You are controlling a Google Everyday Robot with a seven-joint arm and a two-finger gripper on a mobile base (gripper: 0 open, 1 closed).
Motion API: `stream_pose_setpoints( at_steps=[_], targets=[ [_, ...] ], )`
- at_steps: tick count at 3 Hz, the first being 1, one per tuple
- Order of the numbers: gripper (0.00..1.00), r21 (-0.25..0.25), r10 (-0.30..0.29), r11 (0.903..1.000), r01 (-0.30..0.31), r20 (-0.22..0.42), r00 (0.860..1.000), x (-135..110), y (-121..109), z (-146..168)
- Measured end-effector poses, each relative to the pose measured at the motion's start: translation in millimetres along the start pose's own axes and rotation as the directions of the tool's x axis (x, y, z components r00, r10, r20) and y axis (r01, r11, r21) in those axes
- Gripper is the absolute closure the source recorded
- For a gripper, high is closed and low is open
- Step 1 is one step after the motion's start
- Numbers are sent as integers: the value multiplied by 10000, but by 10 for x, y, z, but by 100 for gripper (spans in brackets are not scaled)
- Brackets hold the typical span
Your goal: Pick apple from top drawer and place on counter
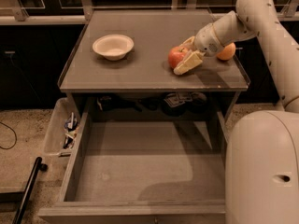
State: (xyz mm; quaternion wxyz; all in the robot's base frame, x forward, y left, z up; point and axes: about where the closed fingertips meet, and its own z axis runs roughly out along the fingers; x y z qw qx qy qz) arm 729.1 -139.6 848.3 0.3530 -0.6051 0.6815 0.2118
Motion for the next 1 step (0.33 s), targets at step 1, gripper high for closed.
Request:
stream_pose_setpoints(
  at_steps=[1],
  targets=[
    [0, 0, 0, 10000, 0, 0, 10000, 0, 0, 0]
  ],
)
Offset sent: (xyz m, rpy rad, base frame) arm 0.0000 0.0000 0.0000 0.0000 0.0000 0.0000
